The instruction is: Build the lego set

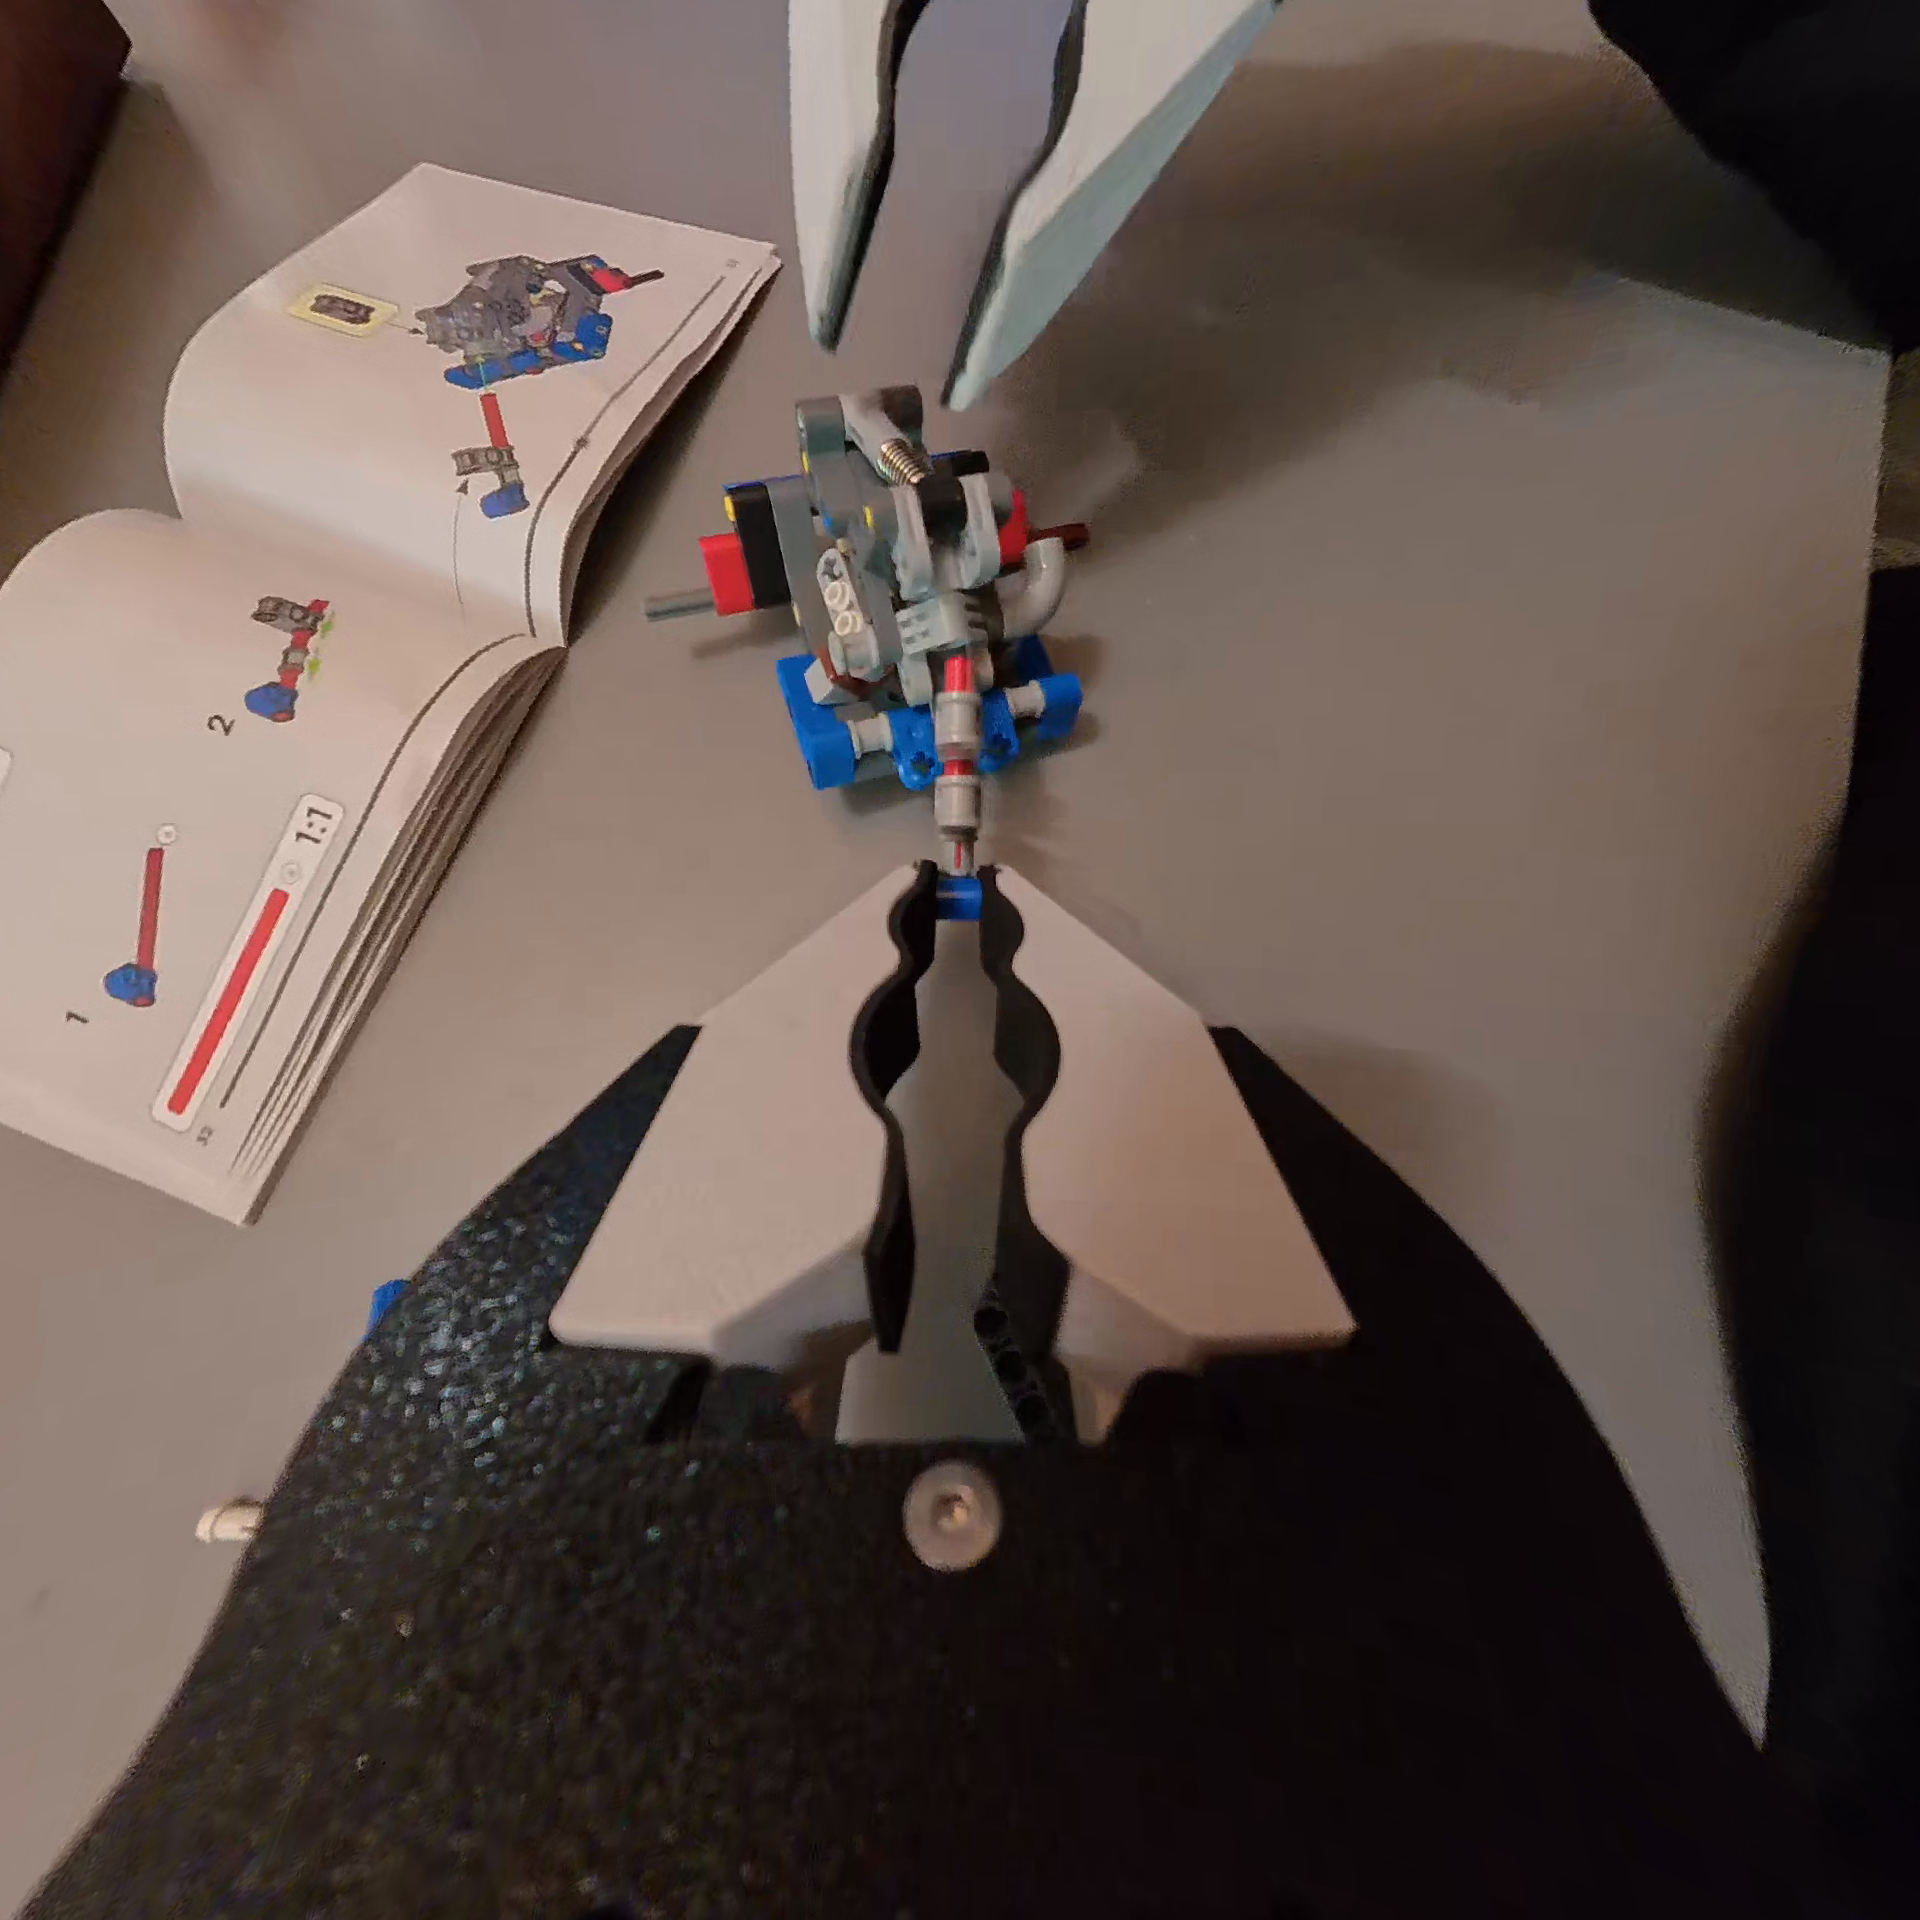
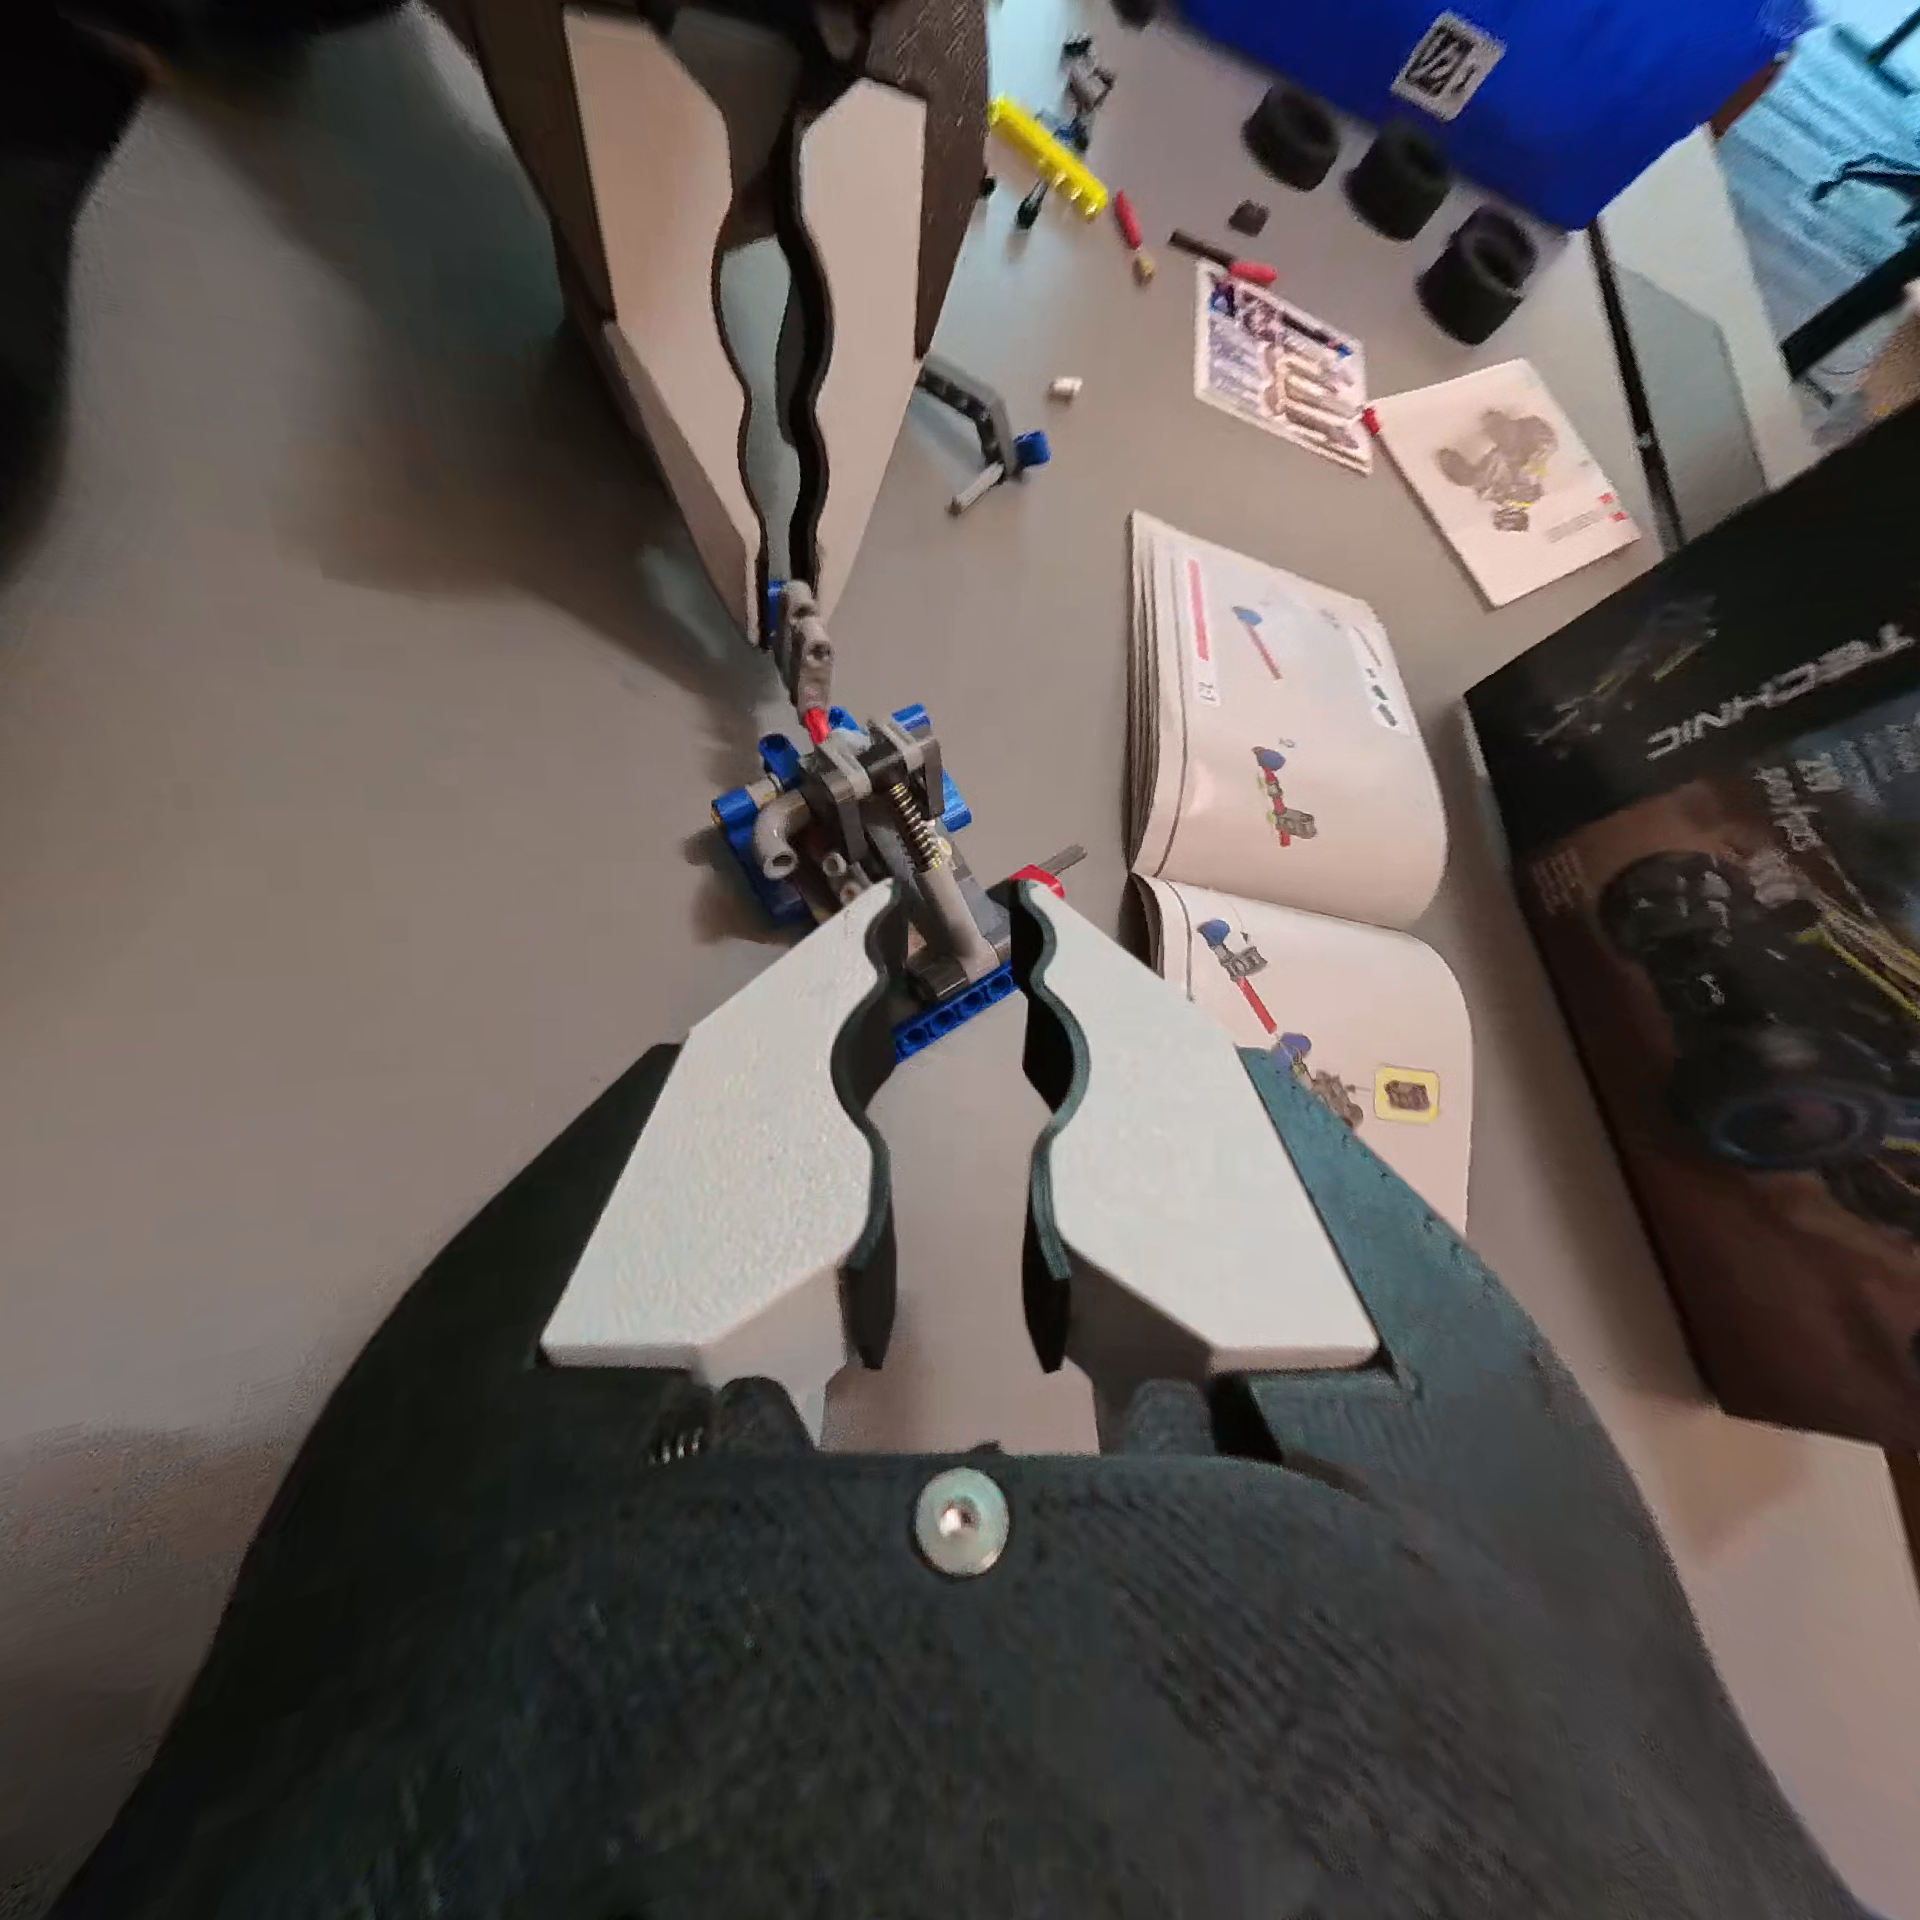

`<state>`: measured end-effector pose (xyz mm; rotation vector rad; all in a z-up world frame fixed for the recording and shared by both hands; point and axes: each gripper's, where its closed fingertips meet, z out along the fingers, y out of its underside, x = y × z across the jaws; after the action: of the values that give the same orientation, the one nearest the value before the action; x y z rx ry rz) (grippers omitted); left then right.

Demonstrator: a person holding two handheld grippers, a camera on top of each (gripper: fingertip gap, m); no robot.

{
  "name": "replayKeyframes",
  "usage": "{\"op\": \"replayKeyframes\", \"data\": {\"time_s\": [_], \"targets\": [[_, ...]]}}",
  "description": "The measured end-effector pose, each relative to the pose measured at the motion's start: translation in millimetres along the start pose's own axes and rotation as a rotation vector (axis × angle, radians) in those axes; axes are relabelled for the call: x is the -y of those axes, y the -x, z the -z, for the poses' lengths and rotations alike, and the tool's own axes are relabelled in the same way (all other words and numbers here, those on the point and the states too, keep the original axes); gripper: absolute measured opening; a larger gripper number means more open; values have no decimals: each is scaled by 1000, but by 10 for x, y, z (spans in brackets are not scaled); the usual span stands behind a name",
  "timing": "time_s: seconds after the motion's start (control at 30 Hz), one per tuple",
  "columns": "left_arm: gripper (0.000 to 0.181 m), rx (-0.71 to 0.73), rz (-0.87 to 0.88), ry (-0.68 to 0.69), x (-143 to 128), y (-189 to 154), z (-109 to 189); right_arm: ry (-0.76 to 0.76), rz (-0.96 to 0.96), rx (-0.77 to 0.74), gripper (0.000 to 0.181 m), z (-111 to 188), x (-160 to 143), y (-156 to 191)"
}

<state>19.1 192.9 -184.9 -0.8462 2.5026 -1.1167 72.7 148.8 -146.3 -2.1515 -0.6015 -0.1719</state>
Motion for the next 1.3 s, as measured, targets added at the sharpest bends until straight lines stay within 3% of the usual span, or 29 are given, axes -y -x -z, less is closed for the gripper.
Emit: {"op": "replayKeyframes", "data": {"time_s": [0.47, 0.57, 0.8, 1.03, 1.3], "targets": [[5, 48, 0, -62, 50, 95, -40, 24, 102, 230, 14, -289, -78, 148], [5, 73, -20, -81, 59, 144, -48, 1, 62, 229, 6, -296, -61, 137], [5, 51, -95, -96, 72, 199, -78, -79, -61, 231, 5, -288, -68, 122], [5, -47, -87, -111, 108, 216, -79, -81, -72, 229, 6, -306, -53, 126], [5, -63, -91, -117, 105, 206, -90, -111, -88, 230, 6, -304, -50, 130]]}}
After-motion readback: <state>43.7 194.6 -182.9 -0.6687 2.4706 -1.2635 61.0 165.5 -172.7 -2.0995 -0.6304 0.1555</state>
